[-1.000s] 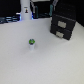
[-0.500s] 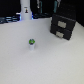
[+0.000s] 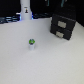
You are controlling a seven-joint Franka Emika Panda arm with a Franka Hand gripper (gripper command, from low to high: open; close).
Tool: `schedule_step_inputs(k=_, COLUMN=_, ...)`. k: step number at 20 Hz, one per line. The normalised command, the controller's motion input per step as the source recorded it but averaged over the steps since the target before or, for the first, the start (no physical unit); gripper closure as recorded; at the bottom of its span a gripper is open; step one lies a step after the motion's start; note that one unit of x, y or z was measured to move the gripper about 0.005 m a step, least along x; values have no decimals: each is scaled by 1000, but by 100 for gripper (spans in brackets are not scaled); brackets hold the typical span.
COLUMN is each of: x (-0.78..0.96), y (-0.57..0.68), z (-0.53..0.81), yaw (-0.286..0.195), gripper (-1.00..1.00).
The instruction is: Open the kcup holder, insert the kcup into the holder, and close the kcup holder
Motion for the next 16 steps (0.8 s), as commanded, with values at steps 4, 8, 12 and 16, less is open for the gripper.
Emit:
schedule_step_inputs(k=4, x=-138, y=695, z=-17, yaw=-170, gripper=-100)
schedule_step_inputs(k=8, x=-43, y=615, z=-73, yaw=-154, gripper=-100)
schedule_step_inputs(k=12, x=-3, y=533, z=-191, yaw=-151, gripper=-100)
schedule_step_inputs(k=16, x=9, y=528, z=-250, yaw=-145, gripper=-100)
